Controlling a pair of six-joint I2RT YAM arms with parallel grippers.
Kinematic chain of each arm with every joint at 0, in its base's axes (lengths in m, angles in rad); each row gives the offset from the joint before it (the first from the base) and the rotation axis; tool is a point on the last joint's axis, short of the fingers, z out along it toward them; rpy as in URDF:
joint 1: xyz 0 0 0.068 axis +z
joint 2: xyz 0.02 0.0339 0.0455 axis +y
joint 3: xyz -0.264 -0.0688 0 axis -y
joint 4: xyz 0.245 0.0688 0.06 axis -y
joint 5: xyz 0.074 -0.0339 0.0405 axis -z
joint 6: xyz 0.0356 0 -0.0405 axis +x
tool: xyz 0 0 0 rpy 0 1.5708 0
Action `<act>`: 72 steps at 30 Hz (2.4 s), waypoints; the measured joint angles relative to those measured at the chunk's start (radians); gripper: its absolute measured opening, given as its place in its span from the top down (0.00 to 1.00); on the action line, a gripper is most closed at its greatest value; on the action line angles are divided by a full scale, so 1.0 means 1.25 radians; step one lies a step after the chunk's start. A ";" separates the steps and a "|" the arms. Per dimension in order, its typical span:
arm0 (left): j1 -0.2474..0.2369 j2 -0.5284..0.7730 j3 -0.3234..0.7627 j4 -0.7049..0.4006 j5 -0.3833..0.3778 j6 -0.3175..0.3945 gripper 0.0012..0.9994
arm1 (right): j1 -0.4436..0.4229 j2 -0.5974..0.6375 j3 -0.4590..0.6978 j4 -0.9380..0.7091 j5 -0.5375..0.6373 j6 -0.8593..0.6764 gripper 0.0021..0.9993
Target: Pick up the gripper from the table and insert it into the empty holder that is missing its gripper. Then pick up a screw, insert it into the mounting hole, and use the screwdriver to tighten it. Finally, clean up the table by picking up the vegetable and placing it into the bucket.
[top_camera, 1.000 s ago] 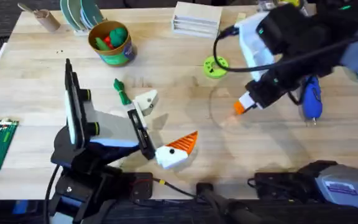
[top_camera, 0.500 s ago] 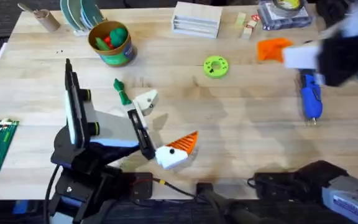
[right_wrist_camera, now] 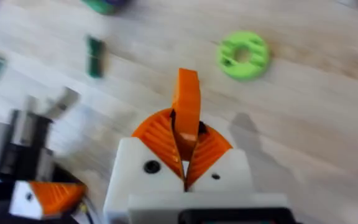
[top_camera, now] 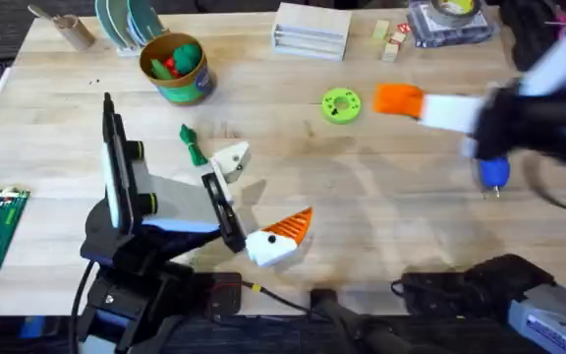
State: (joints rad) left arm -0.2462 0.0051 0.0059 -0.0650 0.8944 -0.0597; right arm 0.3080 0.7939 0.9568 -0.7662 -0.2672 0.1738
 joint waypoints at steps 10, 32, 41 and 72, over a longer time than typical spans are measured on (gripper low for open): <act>0.000 0.000 0.000 0.000 0.000 0.000 0.01 | 0.000 0.166 -0.303 0.604 -0.377 0.283 0.99; 0.000 0.000 0.000 0.000 0.000 0.000 0.01 | 0.026 0.513 -0.306 0.969 -0.847 0.501 0.99; 0.000 0.000 0.000 0.000 0.000 0.000 0.01 | 0.061 0.522 -0.306 0.972 -0.868 0.526 0.99; 0.000 0.000 0.000 0.000 -0.005 0.005 0.01 | 0.131 0.604 -0.236 1.004 -0.846 0.549 0.99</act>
State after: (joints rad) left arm -0.2462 0.0055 0.0059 -0.0645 0.8884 -0.0528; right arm 0.4720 1.5490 0.6615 0.4890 -1.3243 0.8597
